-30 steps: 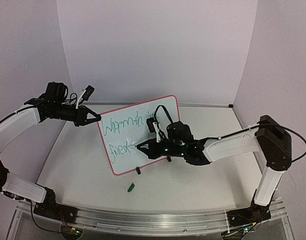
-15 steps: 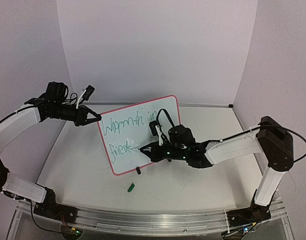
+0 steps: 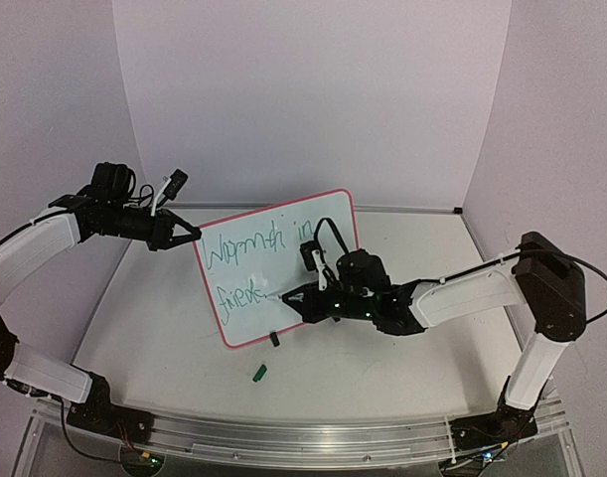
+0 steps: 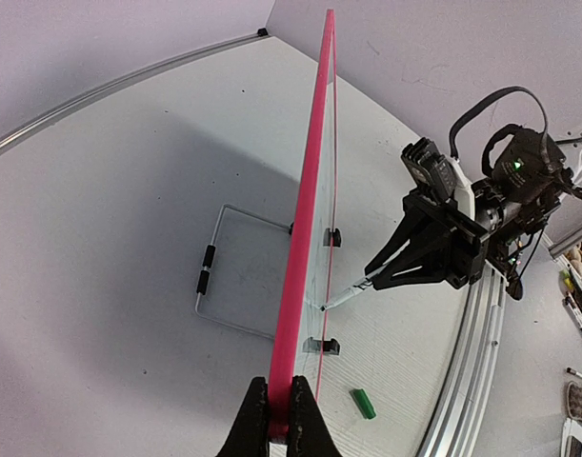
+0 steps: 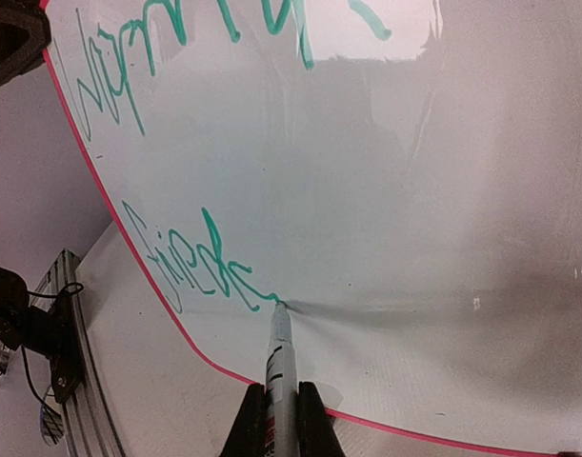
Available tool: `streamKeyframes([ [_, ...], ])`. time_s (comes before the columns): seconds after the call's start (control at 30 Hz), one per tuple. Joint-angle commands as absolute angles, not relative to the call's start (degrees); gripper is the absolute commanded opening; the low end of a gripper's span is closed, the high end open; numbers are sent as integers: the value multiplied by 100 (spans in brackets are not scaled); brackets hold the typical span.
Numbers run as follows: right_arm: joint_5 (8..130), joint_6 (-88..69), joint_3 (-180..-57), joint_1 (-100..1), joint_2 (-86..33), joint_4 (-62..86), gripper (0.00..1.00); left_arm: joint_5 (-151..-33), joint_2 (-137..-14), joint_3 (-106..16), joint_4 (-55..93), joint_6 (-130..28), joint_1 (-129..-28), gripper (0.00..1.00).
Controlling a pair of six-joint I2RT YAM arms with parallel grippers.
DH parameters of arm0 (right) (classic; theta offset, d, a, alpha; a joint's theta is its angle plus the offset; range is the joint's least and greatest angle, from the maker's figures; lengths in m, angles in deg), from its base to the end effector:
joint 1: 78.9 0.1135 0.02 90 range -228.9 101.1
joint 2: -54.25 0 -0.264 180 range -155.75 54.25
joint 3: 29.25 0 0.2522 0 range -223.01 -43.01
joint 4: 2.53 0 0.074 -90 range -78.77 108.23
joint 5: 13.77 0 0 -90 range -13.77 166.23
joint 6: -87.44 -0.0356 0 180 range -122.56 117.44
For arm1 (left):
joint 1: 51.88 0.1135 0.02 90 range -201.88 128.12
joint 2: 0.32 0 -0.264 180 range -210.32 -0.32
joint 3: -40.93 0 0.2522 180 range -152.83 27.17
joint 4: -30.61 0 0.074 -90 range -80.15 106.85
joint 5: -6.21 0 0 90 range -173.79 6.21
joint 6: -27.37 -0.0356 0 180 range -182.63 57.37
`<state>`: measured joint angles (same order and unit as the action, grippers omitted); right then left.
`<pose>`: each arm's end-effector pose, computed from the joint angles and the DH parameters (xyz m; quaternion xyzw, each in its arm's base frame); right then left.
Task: Write a sentence on the whiteboard
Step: Write on the whiteboard with the whiteboard marker without the cap.
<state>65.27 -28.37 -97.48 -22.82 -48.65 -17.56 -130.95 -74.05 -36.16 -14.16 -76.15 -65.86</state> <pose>0.2114 0.3266 0.1908 -0.2655 0.7710 0.4348 0.3820 0.2571 -0.0909 0.3168 0.3584 0.7723 -0.3661 0.3756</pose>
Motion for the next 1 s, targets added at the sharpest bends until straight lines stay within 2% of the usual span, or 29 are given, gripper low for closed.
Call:
streamKeyframes([
  [0.0, 6653, -2845, -9724, -2261, -4814, -1665, 0, -12835, -7652, -3492, -1990, -7797, -6852, 0],
  [0.33, 6566, -2818, -9943, -2187, -4895, -1765, 0, -12822, -7644, -3492, -1990, -7798, -6849, 0],
  [0.97, 6301, -2941, -9516, -2426, -4052, -2013, 0, -12800, -7599, -3480, -1973, -7789, -6849, 0],
])
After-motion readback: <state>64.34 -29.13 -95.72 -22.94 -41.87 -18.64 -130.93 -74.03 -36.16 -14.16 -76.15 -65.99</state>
